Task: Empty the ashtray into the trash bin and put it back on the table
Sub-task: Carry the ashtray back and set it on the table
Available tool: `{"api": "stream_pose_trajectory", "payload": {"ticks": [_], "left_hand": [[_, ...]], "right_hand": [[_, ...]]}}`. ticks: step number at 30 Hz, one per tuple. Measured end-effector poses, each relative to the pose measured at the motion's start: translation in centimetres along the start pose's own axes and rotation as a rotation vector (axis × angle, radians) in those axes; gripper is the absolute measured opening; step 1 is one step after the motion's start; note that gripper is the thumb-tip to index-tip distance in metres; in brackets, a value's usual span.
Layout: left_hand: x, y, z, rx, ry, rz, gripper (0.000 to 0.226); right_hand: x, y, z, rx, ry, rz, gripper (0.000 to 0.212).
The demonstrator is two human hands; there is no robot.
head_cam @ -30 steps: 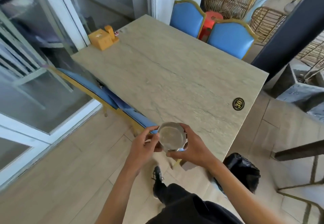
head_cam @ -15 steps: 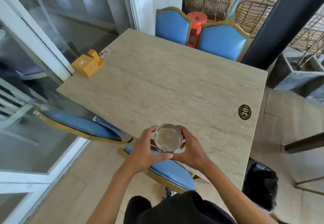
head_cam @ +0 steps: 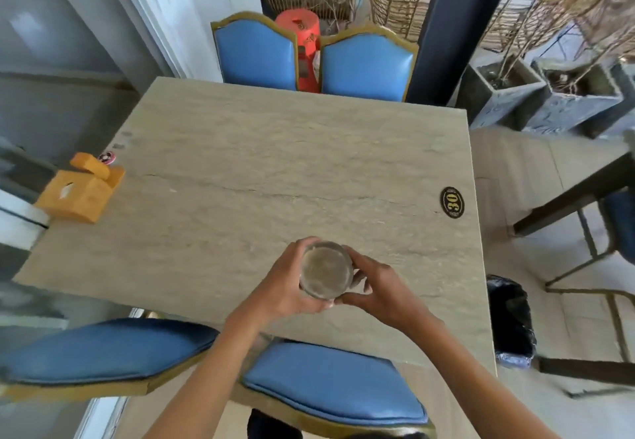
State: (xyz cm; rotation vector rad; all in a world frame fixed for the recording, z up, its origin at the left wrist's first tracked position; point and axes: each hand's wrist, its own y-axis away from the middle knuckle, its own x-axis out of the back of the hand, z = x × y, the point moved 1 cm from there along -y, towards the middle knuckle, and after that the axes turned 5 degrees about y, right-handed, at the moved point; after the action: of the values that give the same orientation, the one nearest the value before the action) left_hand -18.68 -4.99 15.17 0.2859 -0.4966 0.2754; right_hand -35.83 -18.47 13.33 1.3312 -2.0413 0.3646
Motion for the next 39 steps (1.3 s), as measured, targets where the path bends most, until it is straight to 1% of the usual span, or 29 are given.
{"api": "stream_pose_trajectory", "payload": {"ticks": [6,12,15,18,20,24,27,33,39], "left_hand": [[5.9,-3.2,-4.9,-0.152,-0.116,0.045,0.114],[10.2,-4.2,-8.7,-0.166,-0.142,0.013,0.119],[11.8,-5.0,-10.5,-0.183,-0.164,0.008,0.114],[12.6,-6.2,-12.2,-0.152,-0.169,0.011,0.110],[12.6,-7.2,-13.4,-0.120,-0.186,0.015,0.108],[12.1,-9.8,-15.8,-0.044,-0.273,0.053,0.109],[11.7,-11.5,-17.5,0.040,-0.323,0.067,0.108],[11.7,-16.1,-21.0,0.118,-0.401,0.076,0.107],[13.0,-21.2,-22.8,0.096,-0.388,0.119,0.105]], "right_hand": [[-4.4,-5.0,-2.8,-0.139,-0.050,0.150,0.084],[-8.8,-9.0,-6.0,-0.227,-0.037,0.250,0.085],[-10.2,-10.4,-7.1,-0.250,-0.056,0.263,0.084],[-11.5,-11.1,-7.8,-0.287,-0.025,0.255,0.080],[-12.2,-11.3,-8.0,-0.324,-0.023,0.288,0.073],[-13.3,-11.7,-7.9,-0.409,-0.059,0.329,0.060],[-13.5,-12.6,-7.6,-0.446,-0.050,0.342,0.055],[-13.3,-15.1,-6.8,-0.470,0.028,0.350,0.054],[-13.5,-17.3,-5.8,-0.548,0.007,0.381,0.060]]}}
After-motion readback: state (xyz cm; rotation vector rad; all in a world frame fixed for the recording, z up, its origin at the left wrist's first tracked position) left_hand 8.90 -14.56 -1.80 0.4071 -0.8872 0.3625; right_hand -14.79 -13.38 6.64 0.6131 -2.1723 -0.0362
